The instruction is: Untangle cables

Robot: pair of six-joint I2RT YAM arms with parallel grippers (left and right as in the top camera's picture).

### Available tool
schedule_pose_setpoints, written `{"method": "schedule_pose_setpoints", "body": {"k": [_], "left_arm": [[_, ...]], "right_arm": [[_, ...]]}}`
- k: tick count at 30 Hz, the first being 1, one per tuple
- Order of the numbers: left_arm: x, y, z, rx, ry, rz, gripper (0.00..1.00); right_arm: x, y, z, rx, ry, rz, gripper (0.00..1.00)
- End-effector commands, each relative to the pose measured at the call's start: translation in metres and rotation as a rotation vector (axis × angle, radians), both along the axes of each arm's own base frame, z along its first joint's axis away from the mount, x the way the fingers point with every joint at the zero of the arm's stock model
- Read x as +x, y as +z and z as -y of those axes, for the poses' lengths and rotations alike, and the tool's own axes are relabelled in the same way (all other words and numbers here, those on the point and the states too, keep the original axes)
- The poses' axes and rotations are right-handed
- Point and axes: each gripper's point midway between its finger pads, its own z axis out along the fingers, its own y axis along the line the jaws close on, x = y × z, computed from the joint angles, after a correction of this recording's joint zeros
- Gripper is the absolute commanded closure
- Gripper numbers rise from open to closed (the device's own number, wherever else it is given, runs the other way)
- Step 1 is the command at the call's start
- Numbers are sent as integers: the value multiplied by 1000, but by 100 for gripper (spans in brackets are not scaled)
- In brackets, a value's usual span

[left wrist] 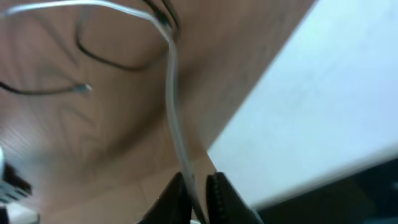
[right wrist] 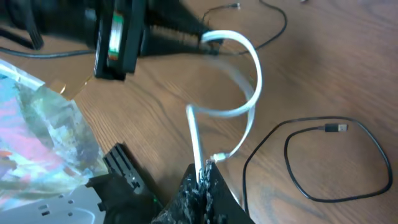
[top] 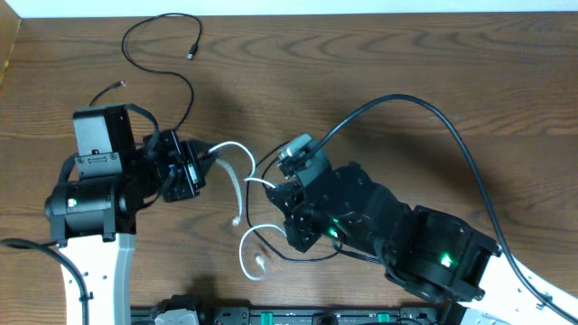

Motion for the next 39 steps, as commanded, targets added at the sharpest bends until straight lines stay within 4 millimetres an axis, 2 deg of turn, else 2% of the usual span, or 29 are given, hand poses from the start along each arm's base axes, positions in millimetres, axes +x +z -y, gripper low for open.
{"method": "schedule_pose_setpoints", "body": {"k": [1, 7, 8, 11, 15, 21, 25, 32, 39], "left_arm": [[-4, -7, -17, 177, -52, 37, 78], [-5, -6, -15, 250, -173, 108, 49], [-6, -3, -9, 215, -193, 118, 47], [-8, 10, 11, 91, -246, 155, 46], [-15, 38, 41, -125, -336, 217, 46], [-28, 65, 62, -309, -435, 260, 46], [-35, 75, 69, -386, -468, 259, 46], [-37, 78, 71, -407, -482, 264, 47], [-40, 82, 73, -431, -498, 268, 49]], "right_arm": [[5, 9, 10, 11, -50, 31, 99], [9, 9, 12, 6, -72, 42, 99], [9, 9, 13, 5, -76, 43, 99], [10, 9, 13, 4, -78, 44, 99], [11, 9, 13, 3, -83, 46, 99], [14, 9, 7, 13, -81, 49, 99], [17, 6, -2, 20, -74, 48, 99], [21, 14, -8, 56, -79, 70, 99], [23, 12, -10, 52, -84, 71, 99]]}}
